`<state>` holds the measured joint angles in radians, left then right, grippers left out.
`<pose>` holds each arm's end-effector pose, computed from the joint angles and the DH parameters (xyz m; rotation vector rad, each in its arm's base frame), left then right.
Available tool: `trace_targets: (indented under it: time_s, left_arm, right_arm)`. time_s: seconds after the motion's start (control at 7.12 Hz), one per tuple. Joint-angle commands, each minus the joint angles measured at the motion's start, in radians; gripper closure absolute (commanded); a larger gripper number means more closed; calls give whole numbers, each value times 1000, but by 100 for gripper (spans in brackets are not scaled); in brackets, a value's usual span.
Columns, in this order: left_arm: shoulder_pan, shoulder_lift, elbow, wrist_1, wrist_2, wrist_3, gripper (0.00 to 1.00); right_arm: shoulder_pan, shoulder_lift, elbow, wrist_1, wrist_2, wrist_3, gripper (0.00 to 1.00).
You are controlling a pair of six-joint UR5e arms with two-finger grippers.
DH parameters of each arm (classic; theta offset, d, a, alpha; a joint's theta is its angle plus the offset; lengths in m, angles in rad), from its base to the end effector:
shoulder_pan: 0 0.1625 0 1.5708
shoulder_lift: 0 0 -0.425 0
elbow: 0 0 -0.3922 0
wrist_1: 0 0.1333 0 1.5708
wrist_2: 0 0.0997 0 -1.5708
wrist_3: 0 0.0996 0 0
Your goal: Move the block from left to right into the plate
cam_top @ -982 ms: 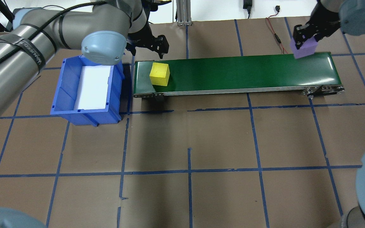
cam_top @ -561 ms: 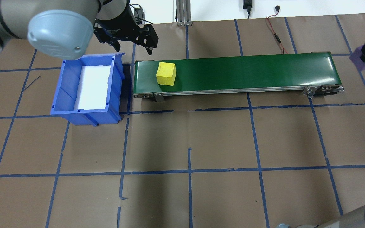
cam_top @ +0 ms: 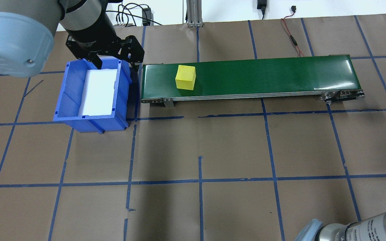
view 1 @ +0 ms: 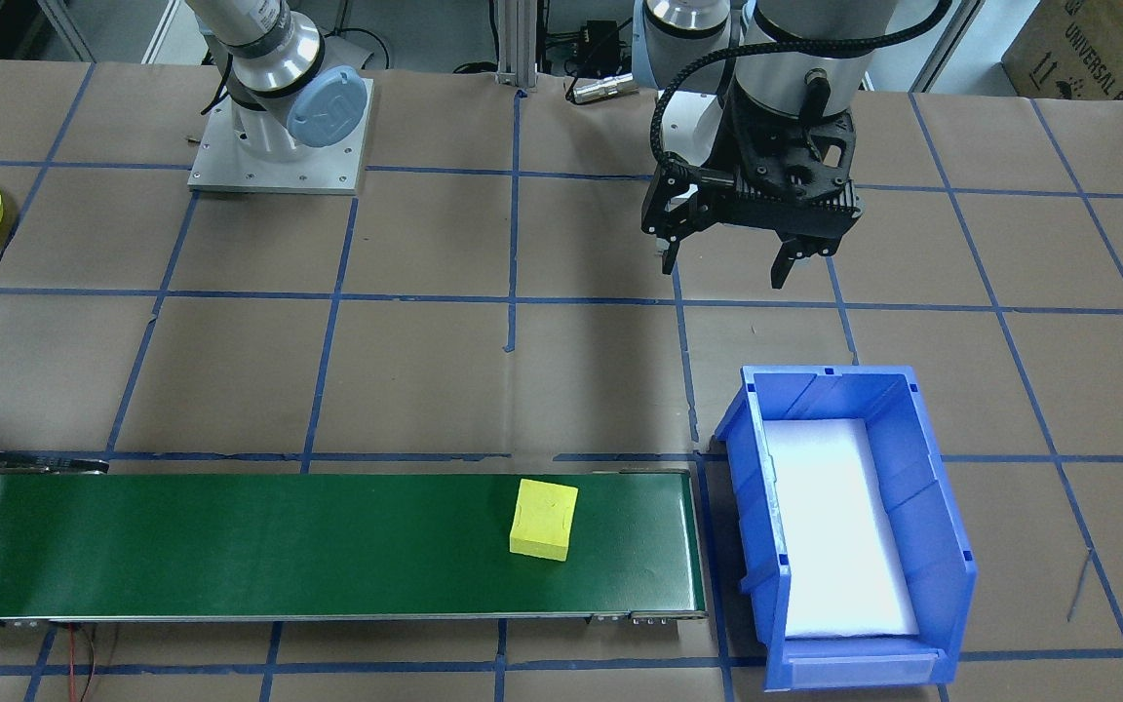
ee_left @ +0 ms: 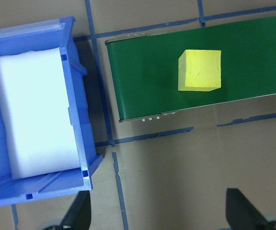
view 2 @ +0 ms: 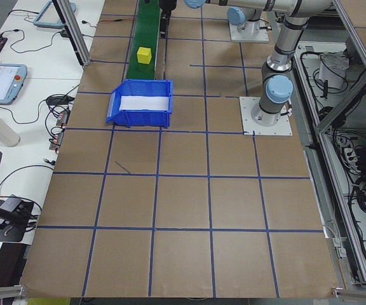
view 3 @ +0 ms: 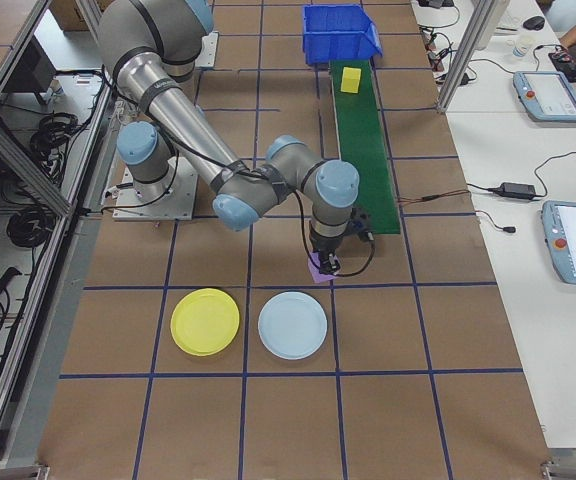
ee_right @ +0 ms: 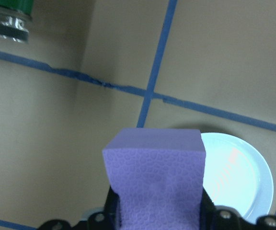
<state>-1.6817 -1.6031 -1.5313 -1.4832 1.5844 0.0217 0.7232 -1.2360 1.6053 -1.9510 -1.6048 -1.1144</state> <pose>-0.1881 -0.4968 0.5004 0.2063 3.1219 -0.1492 -0.3685 -0.4986 0.3239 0.4138 -3.0858 -0.0346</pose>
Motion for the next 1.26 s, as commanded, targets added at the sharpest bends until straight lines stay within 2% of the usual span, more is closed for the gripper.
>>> trace_targets:
  time_s: [0.0, 0.28, 0.42, 0.56, 0.7, 0.98, 1.12]
  left_arm:
    - [8, 34, -47, -45, 106, 0, 0]
    - [33, 37, -36, -43, 92, -2, 0]
    - [57, 38, -23, -48, -3, 4, 0]
    - [56, 57, -33, -55, 5, 9, 0]
    - [57, 66, -38, -54, 12, 9, 0]
    - [62, 66, -41, -51, 14, 9, 0]
    - [66, 66, -36, -49, 12, 9, 0]
  right_arm:
    - [-92, 64, 19, -87, -1, -97, 46]
    - [-187, 92, 21, -118, -1, -175, 34]
    - [-202, 93, 27, -120, 0, -174, 27]
    - [-202, 92, 42, -120, 5, -173, 12]
    - [-202, 92, 62, -120, 15, -168, 5]
    - [-189, 69, 67, -118, 32, -129, 0]
    - [-129, 20, 65, -94, 26, -33, 0]
